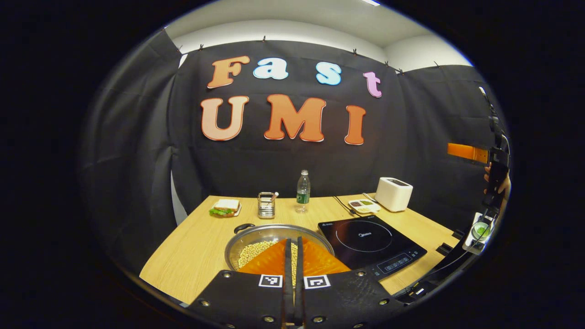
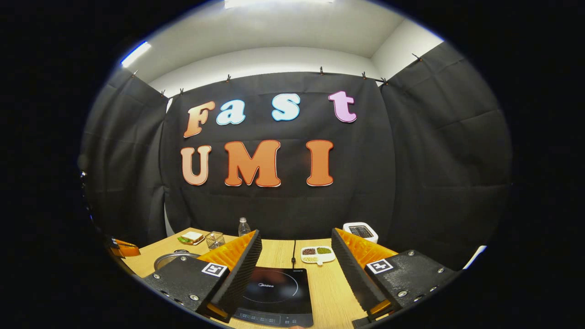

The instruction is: First push the handle of the pot to place it horizontally, then grasp the pot with both hands and set it on the induction cooktop.

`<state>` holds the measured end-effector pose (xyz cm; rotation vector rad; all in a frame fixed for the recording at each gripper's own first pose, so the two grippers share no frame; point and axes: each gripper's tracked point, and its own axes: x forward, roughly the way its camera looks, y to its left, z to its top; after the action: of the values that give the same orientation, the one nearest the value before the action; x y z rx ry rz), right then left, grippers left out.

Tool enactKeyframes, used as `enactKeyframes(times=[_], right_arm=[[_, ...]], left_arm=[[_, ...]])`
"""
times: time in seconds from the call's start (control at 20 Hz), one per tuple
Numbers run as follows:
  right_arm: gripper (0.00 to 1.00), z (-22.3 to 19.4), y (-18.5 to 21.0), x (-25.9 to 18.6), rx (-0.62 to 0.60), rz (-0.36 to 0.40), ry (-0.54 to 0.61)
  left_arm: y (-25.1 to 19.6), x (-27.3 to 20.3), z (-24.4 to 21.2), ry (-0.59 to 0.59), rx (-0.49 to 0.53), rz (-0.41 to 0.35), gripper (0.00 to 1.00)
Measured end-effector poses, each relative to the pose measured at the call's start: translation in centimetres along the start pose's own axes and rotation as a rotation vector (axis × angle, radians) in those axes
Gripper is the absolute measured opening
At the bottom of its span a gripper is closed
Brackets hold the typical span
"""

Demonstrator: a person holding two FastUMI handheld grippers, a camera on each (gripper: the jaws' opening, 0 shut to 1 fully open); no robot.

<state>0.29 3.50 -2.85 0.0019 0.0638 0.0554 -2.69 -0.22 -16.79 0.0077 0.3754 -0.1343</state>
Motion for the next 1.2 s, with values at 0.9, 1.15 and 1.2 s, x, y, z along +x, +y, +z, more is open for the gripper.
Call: enactKeyframes(times=[0.9,1.15,1.2], right_arm=[[0.95,-1.7,0.8,0.0,-0.013,0.016,0.03],[0.95,-2.0,0.4,0.1,-0.017,0.01,0.037],[0.95,-2.1,0.4,-0.1,-0.017,0.01,0.038]], left_arm=[[-2.7,1.4,-13.3,0.308,-0.04,-0.069,0.02],[-3.3,2.2,-16.1,0.388,-0.02,-0.074,0.02],[-3.4,2.5,-16.5,0.397,-0.024,-0.076,0.02]])
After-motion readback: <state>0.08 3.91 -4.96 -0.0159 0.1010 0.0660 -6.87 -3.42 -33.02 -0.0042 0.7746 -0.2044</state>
